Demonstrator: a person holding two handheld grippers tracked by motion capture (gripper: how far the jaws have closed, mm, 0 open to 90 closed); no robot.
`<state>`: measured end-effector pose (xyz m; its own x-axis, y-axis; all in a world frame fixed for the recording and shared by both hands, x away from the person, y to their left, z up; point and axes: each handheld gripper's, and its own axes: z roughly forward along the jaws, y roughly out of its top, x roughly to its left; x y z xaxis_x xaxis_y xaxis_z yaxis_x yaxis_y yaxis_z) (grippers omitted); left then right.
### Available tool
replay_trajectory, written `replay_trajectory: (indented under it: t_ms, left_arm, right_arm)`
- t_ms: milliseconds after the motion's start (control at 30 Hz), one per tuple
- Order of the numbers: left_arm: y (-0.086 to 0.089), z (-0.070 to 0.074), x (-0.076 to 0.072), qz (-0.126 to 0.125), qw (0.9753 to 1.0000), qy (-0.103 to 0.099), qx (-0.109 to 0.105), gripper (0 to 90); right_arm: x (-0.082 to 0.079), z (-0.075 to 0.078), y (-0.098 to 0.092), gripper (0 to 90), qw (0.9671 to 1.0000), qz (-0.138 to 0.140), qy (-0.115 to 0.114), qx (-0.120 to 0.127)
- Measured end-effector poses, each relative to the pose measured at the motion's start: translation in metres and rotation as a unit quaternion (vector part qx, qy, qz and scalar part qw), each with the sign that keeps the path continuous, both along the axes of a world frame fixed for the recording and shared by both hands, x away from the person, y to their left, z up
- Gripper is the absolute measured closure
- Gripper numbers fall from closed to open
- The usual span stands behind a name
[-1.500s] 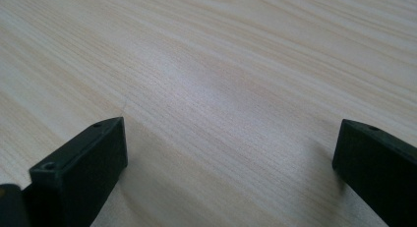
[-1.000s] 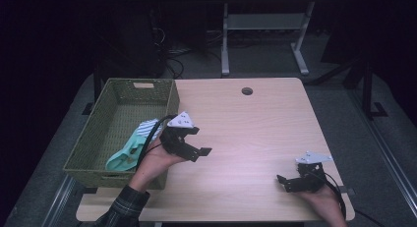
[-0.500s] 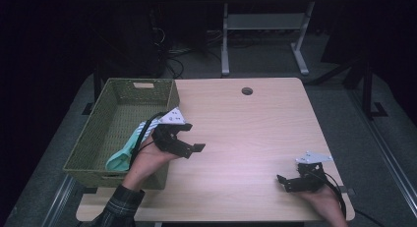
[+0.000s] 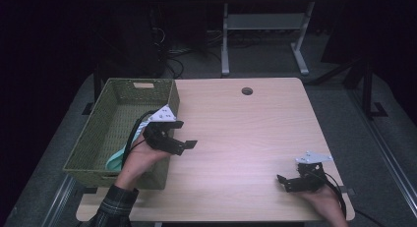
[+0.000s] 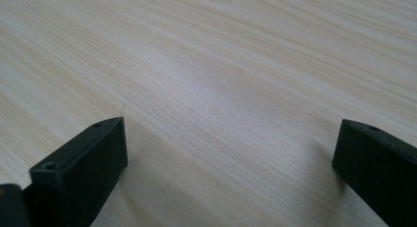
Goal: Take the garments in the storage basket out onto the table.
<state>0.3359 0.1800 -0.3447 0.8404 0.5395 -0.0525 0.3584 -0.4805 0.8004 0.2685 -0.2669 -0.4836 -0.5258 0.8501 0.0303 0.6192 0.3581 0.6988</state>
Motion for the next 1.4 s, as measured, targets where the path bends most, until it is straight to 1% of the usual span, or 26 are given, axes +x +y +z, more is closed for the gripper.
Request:
replay_trajectory:
  t_ms: [267,433,467,567,733,933,1033,1100,1167,1233,1333,1400]
  left_arm:
    - [0.01,0.0,0.001,0.014,0.9999,0.001,0.0,13.6]
    - [0.014,-0.001,0.001,0.018,0.9998,0.002,0.001,13.6]
    - [0.015,0.0,0.001,0.018,0.9998,0.001,0.004,13.6]
    - [0.018,-0.001,0.001,0.023,0.9997,0.001,0.001,13.6]
    - [0.024,-0.001,0.003,0.029,0.9996,0.001,0.005,13.6]
    - [0.033,-0.001,0.004,0.037,0.9993,0.001,0.006,13.6]
    - [0.039,-0.001,0.005,0.045,0.9989,0.002,0.006,13.6]
    - [0.042,-0.001,0.005,0.046,0.9989,0.001,0.009,13.7]
    - [0.043,-0.001,0.005,0.051,0.9987,0.002,0.006,13.7]
    - [0.047,0.0,0.006,0.05,0.9987,0.0,0.009,13.8]
    - [0.05,0.0,0.006,0.055,0.9985,0.0,0.008,14.0]
    - [0.056,0.0,0.007,0.059,0.9982,0.0,0.01,14.1]
  right_arm:
    - [0.0,0.0,0.0,0.0,1.0,-0.001,0.0,0.0]
    - [0.0,0.0,0.0,0.0,1.0,-0.001,0.0,0.0]
    - [0.0,0.0,0.0,0.0,1.0,-0.001,0.0,0.0]
    - [0.0,0.0,0.0,0.0,1.0,-0.002,0.0,0.0]
    - [0.0,0.0,0.0,0.0,1.0,-0.001,0.0,0.0]
    - [0.0,0.0,0.0,0.0,1.0,-0.001,0.0,0.0]
    - [0.0,0.0,0.0,0.0,1.0,-0.001,0.0,0.0]
    - [0.0,0.0,0.0,0.0,1.0,-0.001,0.0,0.0]
    - [0.0,0.0,0.0,0.0,1.0,-0.001,0.0,0.0]
    - [0.0,0.0,0.0,0.0,1.0,-0.001,0.0,0.0]
    - [0.0,0.0,0.0,0.0,1.0,-0.001,0.0,0.0]
    - [0.0,0.0,0.0,0.0,1.0,-0.001,0.0,0.0]
